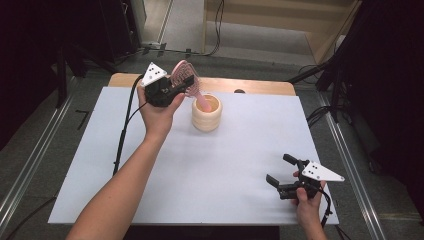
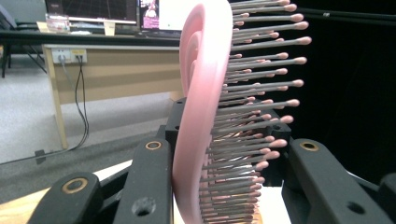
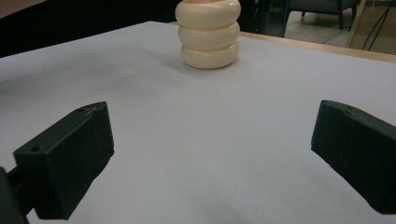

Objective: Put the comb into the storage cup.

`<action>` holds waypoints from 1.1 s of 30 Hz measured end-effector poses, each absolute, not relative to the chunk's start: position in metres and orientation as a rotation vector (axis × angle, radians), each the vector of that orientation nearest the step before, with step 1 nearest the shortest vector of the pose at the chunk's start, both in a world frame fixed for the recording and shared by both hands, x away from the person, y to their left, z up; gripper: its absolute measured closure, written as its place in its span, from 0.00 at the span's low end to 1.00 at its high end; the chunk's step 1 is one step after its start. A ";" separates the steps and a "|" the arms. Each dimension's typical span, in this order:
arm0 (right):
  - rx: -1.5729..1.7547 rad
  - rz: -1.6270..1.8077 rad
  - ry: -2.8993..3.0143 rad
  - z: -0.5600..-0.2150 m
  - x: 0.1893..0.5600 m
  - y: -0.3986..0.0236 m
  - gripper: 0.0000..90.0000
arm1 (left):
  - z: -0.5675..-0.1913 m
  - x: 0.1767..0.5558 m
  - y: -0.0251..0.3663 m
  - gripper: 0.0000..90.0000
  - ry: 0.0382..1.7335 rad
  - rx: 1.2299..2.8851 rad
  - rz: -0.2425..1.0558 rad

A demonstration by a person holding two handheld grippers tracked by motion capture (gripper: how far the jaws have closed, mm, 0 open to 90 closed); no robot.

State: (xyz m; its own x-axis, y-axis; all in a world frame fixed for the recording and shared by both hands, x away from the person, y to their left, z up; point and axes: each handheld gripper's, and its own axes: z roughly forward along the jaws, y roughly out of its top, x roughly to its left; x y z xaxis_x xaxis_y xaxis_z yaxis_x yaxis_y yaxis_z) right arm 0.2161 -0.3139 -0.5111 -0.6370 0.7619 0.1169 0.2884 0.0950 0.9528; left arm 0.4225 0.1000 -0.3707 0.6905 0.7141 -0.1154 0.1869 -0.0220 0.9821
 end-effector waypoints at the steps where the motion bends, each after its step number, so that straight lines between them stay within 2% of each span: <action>1: 1.029 1.560 1.972 -0.511 0.216 -0.314 0.00 | -0.373 0.423 0.100 0.72 0.763 1.571 0.490; 33: 1.028 1.567 1.964 -0.511 0.217 -0.316 0.00 | -0.411 0.431 0.078 0.72 0.813 1.657 0.458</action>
